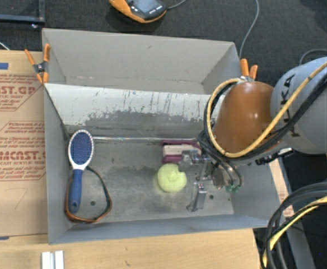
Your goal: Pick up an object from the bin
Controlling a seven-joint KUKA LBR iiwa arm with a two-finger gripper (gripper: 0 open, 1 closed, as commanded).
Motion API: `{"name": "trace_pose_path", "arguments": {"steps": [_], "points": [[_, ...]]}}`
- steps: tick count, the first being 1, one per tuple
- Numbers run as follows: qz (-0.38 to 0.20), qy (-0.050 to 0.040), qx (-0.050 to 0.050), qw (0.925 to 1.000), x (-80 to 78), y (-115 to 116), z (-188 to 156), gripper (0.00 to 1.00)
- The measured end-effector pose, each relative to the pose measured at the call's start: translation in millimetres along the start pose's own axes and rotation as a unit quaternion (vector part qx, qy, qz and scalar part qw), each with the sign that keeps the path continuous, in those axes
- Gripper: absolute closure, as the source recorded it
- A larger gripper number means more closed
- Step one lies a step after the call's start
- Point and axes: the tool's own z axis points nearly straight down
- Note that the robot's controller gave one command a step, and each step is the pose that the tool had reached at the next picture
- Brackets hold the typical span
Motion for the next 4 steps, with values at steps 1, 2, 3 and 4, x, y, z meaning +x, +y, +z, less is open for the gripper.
{"name": "trace_pose_path", "arguments": {"steps": [1,2,3,4], "points": [[0.000,-0.0040,0.000,1.0000,-1.9,0.0,-3.9,0.00],[0.074,-0.0031,-0.001,0.9973,-7.3,-7.9,94.9,0.00],[-0.017,-0.0050,0.000,0.9998,-16.1,-13.6,51.9,0.00],[0.054,-0.0022,-0.002,0.9985,3.4,3.9,64.3,0.00]]}}
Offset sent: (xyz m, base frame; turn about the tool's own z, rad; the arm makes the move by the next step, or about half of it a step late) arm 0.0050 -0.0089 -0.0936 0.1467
